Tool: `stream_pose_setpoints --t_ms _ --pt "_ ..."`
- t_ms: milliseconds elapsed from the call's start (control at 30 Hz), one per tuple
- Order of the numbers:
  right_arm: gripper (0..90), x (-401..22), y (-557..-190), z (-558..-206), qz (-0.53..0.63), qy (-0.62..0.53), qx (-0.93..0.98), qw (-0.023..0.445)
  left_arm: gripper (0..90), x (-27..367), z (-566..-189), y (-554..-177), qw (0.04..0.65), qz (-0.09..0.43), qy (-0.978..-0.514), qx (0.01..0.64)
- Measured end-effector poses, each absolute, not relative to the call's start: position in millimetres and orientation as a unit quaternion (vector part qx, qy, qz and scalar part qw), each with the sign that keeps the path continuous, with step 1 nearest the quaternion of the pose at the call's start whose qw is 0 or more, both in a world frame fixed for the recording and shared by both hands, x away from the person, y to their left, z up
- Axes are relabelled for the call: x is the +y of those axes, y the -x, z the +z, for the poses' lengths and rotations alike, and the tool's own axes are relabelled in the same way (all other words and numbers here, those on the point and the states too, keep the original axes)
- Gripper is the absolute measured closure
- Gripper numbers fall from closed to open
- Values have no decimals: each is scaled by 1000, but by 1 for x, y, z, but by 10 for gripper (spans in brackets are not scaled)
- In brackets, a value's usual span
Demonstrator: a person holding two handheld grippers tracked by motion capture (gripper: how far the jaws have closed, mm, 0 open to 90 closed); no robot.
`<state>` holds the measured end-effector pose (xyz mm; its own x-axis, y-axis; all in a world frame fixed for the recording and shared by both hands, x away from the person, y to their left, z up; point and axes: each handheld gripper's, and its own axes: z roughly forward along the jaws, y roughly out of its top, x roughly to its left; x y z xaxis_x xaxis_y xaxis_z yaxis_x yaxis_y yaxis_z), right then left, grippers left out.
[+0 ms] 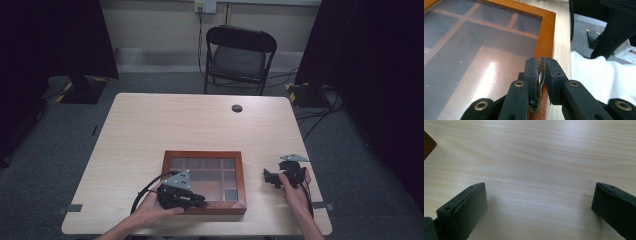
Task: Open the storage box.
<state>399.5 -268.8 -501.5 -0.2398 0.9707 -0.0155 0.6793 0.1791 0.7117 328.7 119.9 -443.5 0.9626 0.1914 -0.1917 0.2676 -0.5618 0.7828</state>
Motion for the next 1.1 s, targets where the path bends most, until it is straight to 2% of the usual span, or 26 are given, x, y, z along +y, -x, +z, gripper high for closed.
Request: stream_pose_setpoints --t_ms 367,500,600,633,1100 --pt "2 -268 -399 -501 300 -566 728 242 820 119 -443 -330 446 -48 -884 134" --pt "59 -268 -398 -500 303 -558 734 240 822 119 -443 -333 446 -61 -882 141" --pt "175 -266 -397 -495 302 -546 746 233 822 118 -441 -333 445 -60 -882 142" --pt "175 -266 -397 -495 302 -546 746 233 822 118 -441 -333 448 -64 -880 146" --pt "174 -242 -378 -475 385 -447 794 151 822 118 -425 -338 447 -74 -878 155"
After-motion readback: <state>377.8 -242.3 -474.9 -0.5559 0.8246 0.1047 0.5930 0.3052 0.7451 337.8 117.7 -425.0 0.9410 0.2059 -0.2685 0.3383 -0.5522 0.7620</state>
